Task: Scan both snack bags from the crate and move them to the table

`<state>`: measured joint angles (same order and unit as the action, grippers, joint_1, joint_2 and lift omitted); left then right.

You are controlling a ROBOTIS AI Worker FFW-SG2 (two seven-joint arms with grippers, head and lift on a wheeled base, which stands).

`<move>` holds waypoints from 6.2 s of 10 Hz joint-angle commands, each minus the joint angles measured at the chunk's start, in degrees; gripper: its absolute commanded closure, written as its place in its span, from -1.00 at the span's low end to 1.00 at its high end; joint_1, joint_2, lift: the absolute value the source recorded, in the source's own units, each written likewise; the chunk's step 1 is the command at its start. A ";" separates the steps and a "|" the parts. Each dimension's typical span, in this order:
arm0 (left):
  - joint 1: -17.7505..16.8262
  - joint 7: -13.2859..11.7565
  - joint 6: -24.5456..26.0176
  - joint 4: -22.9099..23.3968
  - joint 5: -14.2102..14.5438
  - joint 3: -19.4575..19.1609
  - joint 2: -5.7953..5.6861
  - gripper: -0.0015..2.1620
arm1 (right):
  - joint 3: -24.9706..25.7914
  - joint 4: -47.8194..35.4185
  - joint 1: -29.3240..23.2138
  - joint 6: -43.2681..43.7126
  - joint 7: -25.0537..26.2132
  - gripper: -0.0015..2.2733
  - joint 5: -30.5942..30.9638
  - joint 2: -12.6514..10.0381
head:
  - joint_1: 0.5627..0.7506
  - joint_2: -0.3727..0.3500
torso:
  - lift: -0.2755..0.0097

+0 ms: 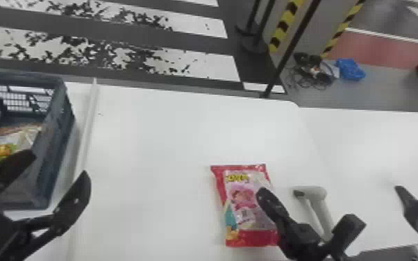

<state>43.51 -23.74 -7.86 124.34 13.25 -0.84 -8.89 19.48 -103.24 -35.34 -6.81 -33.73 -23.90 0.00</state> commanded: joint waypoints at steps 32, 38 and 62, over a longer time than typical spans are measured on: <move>-2.64 14.33 -8.88 -5.34 -3.76 6.55 0.02 -0.93 | 10.22 -1.26 -4.30 1.75 5.16 -0.94 13.79 6.68 | 0.41 -0.94 | 0.32; -3.08 13.98 -4.49 -4.29 -4.11 6.55 -0.69 -0.93 | 14.27 11.31 4.05 -3.00 0.68 -0.89 13.35 10.63 | 0.41 -0.94 | 0.32; -3.17 14.60 -9.41 -8.59 -2.79 6.11 0.46 -0.93 | -3.22 -22.44 -24.16 -8.62 4.11 0.97 13.35 -0.05 | 0.41 -0.62 | 0.32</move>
<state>40.08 -9.15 -17.04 115.66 10.45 5.41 -8.44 17.09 -126.17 -59.54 -15.75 -29.64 -11.31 0.00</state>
